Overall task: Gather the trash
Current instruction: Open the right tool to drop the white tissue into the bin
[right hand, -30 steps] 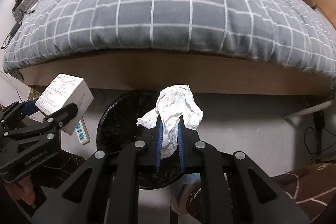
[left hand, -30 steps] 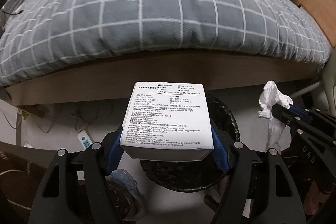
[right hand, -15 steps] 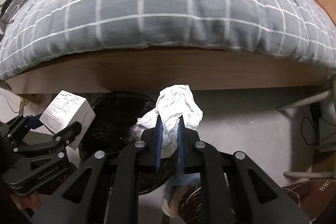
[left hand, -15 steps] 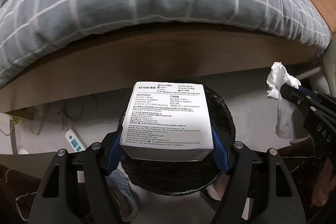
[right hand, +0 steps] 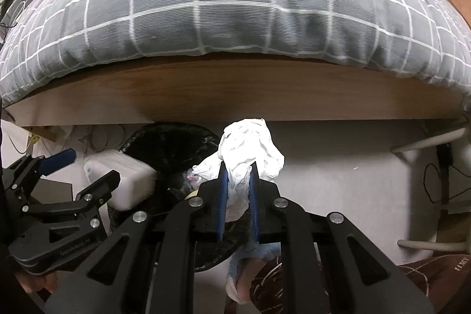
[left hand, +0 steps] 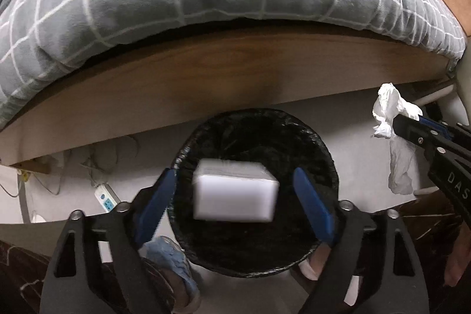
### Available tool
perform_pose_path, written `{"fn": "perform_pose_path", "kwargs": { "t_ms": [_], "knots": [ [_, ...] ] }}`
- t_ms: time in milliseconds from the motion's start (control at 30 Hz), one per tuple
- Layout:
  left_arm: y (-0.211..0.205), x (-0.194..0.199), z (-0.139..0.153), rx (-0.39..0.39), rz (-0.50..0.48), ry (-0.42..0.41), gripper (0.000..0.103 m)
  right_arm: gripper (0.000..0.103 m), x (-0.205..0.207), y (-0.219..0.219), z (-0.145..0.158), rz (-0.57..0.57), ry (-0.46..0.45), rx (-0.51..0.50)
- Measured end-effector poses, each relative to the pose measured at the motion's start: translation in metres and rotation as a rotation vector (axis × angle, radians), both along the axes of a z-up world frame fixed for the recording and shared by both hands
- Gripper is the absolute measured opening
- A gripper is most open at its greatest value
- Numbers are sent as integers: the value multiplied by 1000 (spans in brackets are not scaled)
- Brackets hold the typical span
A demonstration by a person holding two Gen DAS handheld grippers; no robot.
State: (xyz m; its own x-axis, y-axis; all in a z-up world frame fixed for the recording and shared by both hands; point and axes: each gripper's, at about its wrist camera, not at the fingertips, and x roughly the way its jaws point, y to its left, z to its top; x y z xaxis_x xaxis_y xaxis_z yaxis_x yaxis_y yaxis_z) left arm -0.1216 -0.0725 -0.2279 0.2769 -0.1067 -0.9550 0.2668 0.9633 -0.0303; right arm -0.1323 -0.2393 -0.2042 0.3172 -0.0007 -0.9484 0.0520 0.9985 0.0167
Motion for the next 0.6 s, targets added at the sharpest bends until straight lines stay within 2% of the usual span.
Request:
{"fn": "perform_pose_path", "kwargs": {
  "t_ms": [233,600],
  "knots": [
    [32,5,14,2,73,-29,96,13,6,28,0,45,8,0],
    [91,4,21,41,170,-49,97,13,16,87,-5,138,45,24]
  ]
}}
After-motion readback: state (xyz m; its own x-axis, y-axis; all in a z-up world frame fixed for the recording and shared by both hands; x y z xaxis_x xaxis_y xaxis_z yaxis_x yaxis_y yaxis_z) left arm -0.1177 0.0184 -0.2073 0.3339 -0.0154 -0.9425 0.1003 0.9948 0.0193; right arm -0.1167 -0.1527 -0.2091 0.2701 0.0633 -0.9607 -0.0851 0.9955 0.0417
